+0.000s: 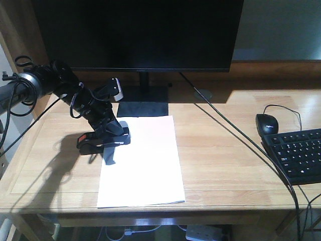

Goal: Grab stapler and paper to desk for stapling
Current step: 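Open the left gripper and lift it away from the stapler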

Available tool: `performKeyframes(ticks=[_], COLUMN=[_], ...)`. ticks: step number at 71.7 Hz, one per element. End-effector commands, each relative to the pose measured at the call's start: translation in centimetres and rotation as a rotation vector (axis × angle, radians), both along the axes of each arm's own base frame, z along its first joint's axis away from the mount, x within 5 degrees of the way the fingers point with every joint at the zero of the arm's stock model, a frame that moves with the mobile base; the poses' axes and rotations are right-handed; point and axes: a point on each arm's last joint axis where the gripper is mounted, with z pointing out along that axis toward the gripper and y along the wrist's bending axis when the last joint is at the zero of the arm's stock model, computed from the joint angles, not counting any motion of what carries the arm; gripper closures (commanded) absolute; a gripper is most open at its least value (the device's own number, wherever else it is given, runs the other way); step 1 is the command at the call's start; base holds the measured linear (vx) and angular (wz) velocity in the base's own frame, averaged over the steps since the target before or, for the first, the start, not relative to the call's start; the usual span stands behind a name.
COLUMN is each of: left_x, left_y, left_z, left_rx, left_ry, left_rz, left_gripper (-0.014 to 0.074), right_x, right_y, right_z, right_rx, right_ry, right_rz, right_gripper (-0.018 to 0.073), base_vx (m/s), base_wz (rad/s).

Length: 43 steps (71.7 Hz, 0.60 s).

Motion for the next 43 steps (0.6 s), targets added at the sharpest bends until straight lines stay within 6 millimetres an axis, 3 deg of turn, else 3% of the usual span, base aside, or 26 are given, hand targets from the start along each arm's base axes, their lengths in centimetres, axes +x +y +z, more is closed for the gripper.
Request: performKeyframes(ticks=[1, 43], left_x=[-0.02, -0.55], left_y=[0.16, 0.51], left_z=[1.4, 1.52], left_rx=[0.044, 0.089], left_ry=[-0.043, -0.008], left_rz=[-0.009, -0.054], left_gripper=[0.0603, 0.0603], right_x=[0.01, 0.01], right_y=[-0.08, -0.08], right_z=[0.81, 0.81], right_rx=[-0.024, -0.024], right_ry=[-0.023, -0.023], right_rz=[-0.013, -0.013], right_gripper=[0.0074, 0.0074], base_vx=[0.0, 0.0], base_wz=[0.0, 0.0])
